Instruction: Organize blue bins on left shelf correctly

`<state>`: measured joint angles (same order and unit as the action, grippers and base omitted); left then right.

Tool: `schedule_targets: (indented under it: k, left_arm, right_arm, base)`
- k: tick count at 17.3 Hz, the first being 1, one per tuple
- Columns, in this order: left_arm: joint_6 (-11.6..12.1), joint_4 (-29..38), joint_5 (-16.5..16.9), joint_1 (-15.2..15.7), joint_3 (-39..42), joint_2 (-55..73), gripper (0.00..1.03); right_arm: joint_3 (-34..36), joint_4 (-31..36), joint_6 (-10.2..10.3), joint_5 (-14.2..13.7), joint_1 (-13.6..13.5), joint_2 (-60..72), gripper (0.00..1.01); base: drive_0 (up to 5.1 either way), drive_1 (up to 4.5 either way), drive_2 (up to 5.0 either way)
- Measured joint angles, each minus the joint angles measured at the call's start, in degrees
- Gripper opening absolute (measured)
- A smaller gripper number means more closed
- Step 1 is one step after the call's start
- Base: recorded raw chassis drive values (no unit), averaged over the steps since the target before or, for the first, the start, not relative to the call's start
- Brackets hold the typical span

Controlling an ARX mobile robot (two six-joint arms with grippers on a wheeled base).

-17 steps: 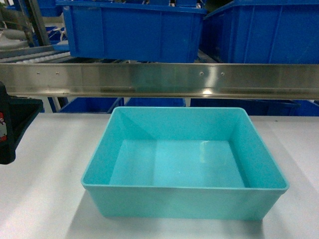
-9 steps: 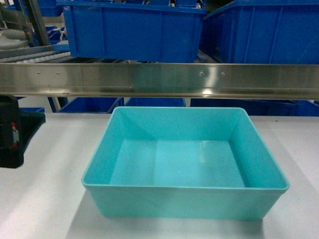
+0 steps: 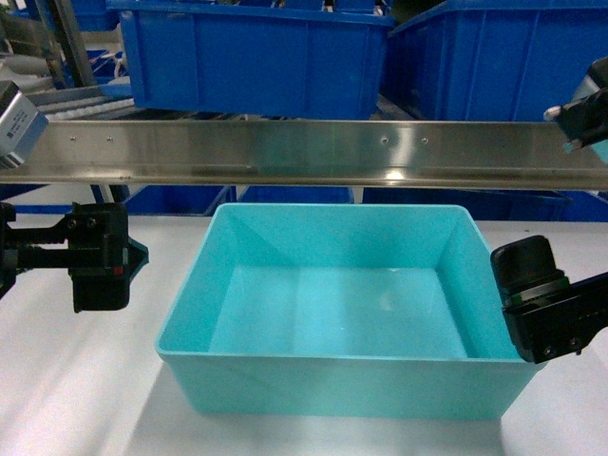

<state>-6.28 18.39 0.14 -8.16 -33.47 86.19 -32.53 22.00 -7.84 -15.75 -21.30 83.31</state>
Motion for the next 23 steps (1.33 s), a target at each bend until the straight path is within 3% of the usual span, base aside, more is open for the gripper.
schedule_targets:
  k: [5, 7, 9, 23]
  left_arm:
    - [-0.85, -0.63, -0.61, -0.52, -0.07, 0.11, 0.98]
    - [-1.25, -2.71, 0.22, -1.77, -3.98, 6.34, 0.98]
    - [-1.2, -2.51, 0.28, -3.32, -8.46, 11.72, 0.98]
    - [0.79, -1.25, -0.81, -5.64, -14.1, 21.94, 0.98]
  right_arm:
    - [-0.28, -0.17, 0.98, 0.22, 0.04, 0.9, 0.98]
    - [-1.73, 3.87, 3.13, -0.15, 1.42, 7.13, 0.98]
    - [-3.02, 3.26, 4.87, 0.28, 1.81, 14.21, 0.98]
    - [-12.52, -1.79, 7.39, 1.81, 1.7, 21.81, 0.98]
  base:
    - [0.0, 0.0, 0.0]
    - [0.0, 0.0, 0.0]
    - [0.0, 0.0, 0.0]
    - [0.0, 0.0, 0.0]
